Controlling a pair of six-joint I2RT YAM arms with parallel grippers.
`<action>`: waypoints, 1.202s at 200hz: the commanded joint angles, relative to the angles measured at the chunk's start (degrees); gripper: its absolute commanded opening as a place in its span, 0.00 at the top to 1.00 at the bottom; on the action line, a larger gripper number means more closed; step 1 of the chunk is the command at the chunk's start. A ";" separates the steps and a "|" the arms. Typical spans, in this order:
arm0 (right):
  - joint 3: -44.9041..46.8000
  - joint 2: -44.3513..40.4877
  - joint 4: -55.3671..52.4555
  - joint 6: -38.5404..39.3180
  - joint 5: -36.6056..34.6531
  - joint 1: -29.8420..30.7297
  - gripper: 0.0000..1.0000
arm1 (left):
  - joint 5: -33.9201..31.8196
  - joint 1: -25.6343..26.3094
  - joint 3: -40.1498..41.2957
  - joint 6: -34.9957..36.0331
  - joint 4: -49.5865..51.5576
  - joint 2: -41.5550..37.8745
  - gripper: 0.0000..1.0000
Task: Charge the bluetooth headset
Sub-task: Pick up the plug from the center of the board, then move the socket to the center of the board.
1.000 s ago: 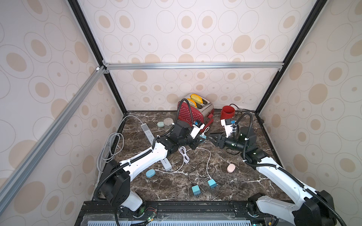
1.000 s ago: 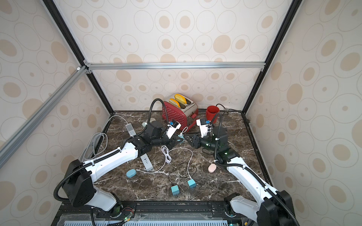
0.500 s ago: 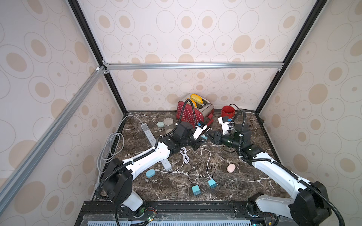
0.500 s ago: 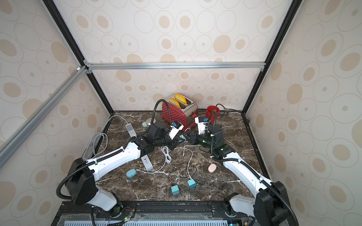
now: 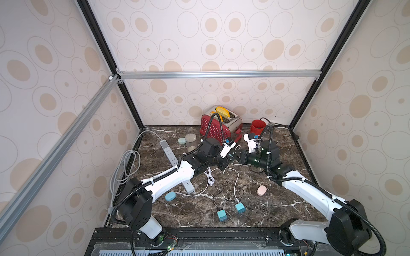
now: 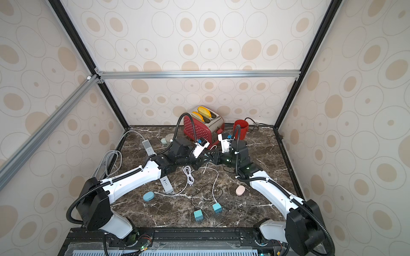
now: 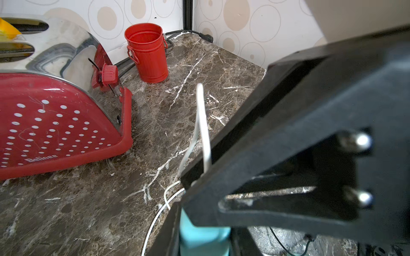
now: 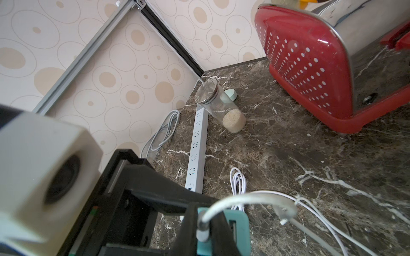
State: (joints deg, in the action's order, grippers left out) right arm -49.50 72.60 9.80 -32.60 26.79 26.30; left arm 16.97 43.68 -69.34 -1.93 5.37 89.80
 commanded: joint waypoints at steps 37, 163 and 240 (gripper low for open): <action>-2.20 -0.29 -0.01 3.68 -2.01 -0.93 0.93 | -1.12 -1.16 -0.20 -4.23 -1.58 -2.49 0.20; -0.44 -1.90 -3.30 9.24 -0.15 -7.52 0.93 | -27.86 -24.26 7.13 -38.47 34.91 -8.74 0.16; 3.70 -0.58 3.44 11.52 2.75 -6.94 0.94 | -25.41 -27.91 6.73 -38.17 30.48 0.95 0.13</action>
State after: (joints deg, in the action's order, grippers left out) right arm -47.51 72.10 8.32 -23.00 27.57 18.79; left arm -8.88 16.67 -60.38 -38.39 36.84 89.49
